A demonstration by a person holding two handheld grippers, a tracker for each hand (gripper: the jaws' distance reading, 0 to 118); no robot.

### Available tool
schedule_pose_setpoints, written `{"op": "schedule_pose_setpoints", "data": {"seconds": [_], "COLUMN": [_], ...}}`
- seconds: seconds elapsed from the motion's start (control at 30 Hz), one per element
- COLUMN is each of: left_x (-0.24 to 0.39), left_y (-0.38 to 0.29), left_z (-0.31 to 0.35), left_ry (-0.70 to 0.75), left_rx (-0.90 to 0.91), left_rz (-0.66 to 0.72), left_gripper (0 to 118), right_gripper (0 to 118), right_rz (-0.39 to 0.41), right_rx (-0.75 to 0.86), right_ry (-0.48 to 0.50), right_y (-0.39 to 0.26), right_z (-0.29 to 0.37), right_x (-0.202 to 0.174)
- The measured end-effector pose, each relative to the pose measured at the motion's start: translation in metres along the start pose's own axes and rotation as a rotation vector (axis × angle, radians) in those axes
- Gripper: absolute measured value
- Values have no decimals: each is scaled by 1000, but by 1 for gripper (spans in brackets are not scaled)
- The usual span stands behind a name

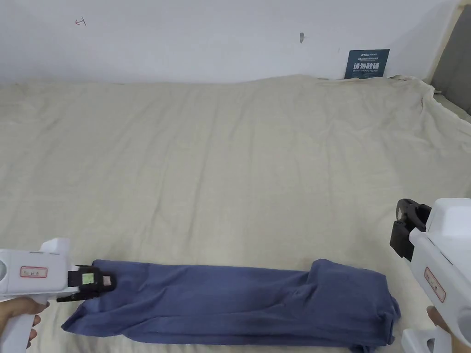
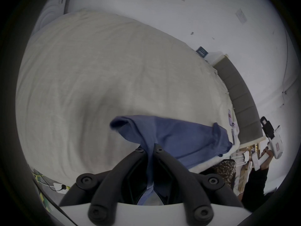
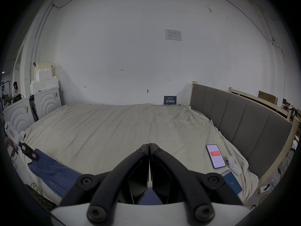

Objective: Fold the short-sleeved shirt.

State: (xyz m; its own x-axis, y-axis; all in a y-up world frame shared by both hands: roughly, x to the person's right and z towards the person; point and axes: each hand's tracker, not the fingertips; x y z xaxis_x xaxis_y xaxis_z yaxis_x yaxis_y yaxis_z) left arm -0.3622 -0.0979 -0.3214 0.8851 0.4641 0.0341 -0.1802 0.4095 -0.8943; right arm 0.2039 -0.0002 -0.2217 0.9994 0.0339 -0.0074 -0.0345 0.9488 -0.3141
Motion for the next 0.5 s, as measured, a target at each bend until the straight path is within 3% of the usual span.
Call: {"op": "schedule_pose_setpoints", "data": {"seconds": [0.2, 0.5], "left_x": [85, 187], "left_y": [2, -1], "left_z": [-9, -86], "left_ry": [-58, -54], "left_rx": [-54, -144], "left_rz": [-99, -217], "left_gripper": [2, 2], "right_gripper": [0, 0], "right_rz": [-6, -25], "right_rx": [6, 3], "right_ry": [4, -6], "right_y": [-1, -6], "right_z": [5, 13], "right_x": [6, 16]}}
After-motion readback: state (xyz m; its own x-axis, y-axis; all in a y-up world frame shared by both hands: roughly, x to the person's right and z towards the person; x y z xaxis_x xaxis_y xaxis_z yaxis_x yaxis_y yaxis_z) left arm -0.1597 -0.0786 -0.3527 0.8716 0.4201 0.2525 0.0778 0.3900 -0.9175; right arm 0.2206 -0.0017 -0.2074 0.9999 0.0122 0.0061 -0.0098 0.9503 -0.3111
